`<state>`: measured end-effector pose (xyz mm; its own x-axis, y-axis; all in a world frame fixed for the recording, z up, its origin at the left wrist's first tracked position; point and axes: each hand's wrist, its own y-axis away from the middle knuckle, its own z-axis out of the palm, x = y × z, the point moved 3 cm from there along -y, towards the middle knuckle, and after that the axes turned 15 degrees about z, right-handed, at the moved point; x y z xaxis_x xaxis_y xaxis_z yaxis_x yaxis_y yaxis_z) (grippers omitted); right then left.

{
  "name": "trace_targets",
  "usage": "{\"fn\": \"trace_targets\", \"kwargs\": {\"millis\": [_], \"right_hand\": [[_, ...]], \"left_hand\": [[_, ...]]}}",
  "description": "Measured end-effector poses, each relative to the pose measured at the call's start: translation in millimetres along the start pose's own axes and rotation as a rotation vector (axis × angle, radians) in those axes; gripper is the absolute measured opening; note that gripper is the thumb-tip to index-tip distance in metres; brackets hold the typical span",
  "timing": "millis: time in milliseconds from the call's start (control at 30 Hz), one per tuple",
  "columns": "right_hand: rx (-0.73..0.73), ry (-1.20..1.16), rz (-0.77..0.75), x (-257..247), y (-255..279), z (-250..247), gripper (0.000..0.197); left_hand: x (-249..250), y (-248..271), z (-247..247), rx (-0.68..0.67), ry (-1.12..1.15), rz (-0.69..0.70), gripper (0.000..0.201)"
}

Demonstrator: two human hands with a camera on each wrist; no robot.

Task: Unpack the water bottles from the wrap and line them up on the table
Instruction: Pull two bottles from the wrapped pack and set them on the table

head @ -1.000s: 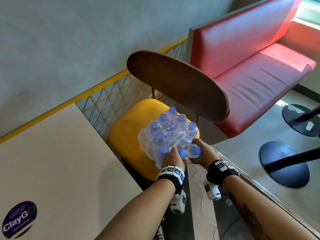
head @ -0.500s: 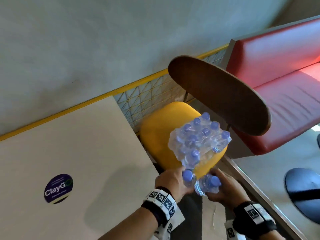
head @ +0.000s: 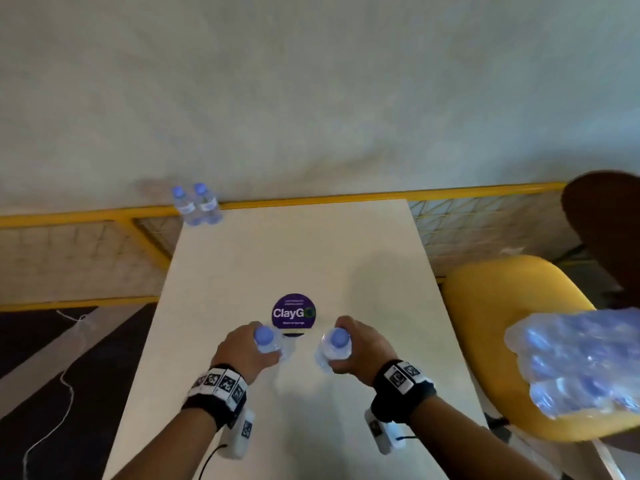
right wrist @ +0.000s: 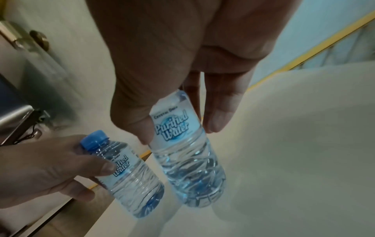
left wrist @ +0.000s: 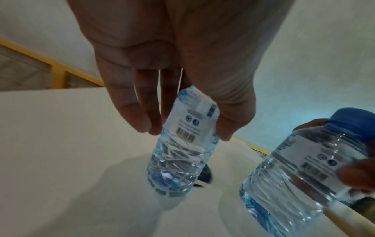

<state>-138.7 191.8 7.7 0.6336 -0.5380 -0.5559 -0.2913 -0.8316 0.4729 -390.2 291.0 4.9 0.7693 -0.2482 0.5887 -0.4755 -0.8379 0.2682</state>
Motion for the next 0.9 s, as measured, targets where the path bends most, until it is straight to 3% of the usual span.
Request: {"fn": "trace_targets", "kwargs": {"millis": [167, 333, 467, 667, 900], "right_hand": [[-0.046, 0.011, -0.025, -99.4, -62.9, 65.5, 0.063], [-0.043, 0.031, -0.011, -160.1, -96.7, 112.1, 0.06], [-0.03, 0.075, 0.013, -184.0, -112.6, 134.2, 0.056], [0.001, 0.145, 0.02, -210.8, -129.6, 151.6, 0.049], [-0.002, 0.15, 0.007, -208.7, -131.1, 158.1, 0.058]], "left_hand": [[-77.3, -15.9, -58.3, 0.075, -0.007, -0.071, 0.037], [-125.6, -48.4, -83.9, 0.004, -0.074, -0.065, 0.051], [-148.8, -68.9, -88.6, -0.055, -0.095, -0.046, 0.059], [-164.1, -84.8, -94.2, -0.16, -0.184, 0.015, 0.042], [-176.7, -84.8, -97.0, -0.152, -0.157, 0.052, 0.037]]}}
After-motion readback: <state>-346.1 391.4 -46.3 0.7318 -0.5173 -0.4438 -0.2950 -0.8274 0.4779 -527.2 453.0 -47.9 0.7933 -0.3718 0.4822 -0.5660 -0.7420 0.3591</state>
